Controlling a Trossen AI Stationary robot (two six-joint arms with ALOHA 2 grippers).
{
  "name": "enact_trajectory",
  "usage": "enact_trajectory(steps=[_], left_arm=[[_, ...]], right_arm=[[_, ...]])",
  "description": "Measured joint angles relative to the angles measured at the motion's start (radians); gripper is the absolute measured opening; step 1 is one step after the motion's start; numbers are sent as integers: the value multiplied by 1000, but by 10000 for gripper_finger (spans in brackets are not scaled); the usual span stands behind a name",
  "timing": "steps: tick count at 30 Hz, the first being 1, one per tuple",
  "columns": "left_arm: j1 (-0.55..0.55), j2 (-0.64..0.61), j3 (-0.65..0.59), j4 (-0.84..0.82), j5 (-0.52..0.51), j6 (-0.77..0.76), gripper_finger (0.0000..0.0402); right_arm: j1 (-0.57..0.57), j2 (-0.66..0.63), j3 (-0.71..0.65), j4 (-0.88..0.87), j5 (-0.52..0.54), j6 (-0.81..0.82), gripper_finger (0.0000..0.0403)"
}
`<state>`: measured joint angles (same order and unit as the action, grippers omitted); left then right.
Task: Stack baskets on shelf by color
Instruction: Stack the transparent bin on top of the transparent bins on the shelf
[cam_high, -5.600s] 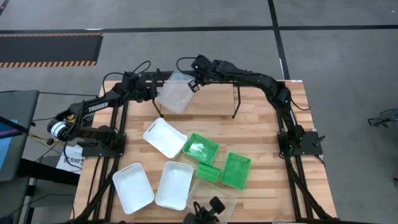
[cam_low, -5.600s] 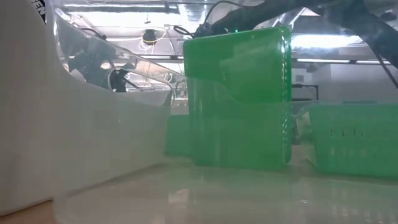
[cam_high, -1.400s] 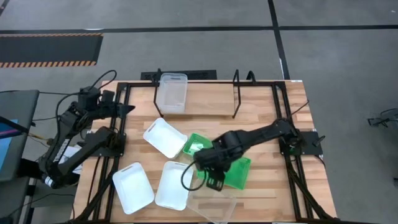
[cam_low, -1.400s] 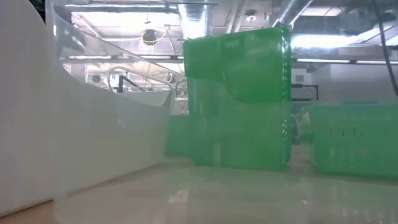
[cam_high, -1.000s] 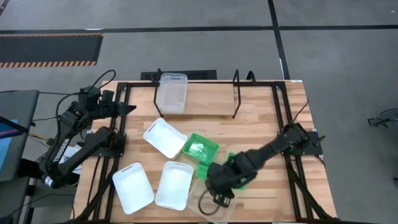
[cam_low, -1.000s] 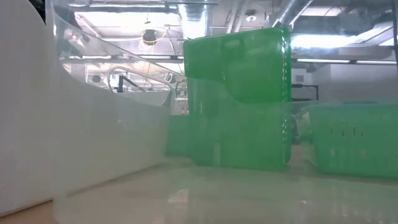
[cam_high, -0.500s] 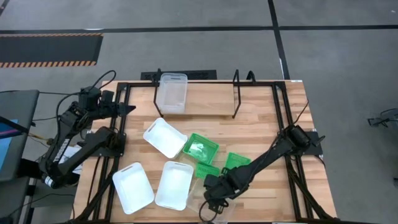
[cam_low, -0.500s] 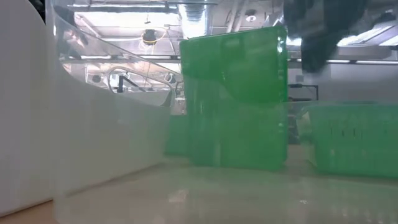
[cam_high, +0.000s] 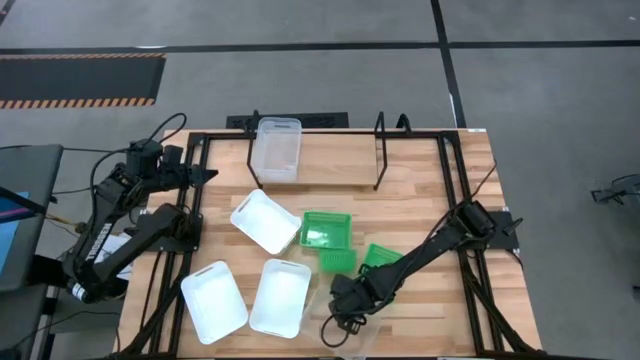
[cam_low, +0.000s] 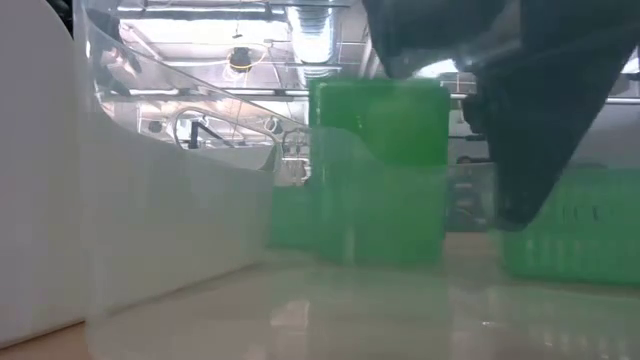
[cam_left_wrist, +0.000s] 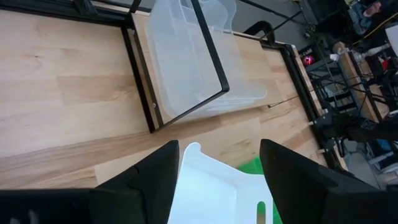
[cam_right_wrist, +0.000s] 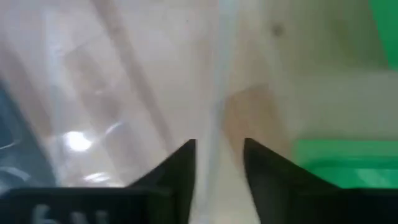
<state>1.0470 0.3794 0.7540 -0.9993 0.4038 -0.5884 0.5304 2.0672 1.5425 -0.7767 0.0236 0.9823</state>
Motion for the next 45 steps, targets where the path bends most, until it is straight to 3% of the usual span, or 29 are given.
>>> enact_trajectory(steps=[5,6,12,18,23,28,35,41,45], left_arm=[[0,0,0,1,-14,0,213],[0,0,0,2,-19,-3,213],[0,0,0,3,-26,-15,213],[0,0,0,6,-26,-15,213],[0,0,0,10,-26,-15,212],[0,0,0,33,-43,-42,212],[0,0,0,34,-101,-68,212],[1,0,0,33,-129,-78,212],[1,0,0,33,-144,-99,212]], right_arm=[[-11,-1,-13,-22,-19,13,26],[-13,-1,-11,-24,-35,10,16],[-16,-59,42,-75,-145,-44,6],[-59,-287,72,-129,-161,-51,3],[-204,-506,76,-79,124,4,2],[-432,-595,76,78,430,-6,1],[-724,-487,76,418,387,34,1],[-829,-323,75,611,297,169,1],[-864,-208,121,603,213,204,1]])
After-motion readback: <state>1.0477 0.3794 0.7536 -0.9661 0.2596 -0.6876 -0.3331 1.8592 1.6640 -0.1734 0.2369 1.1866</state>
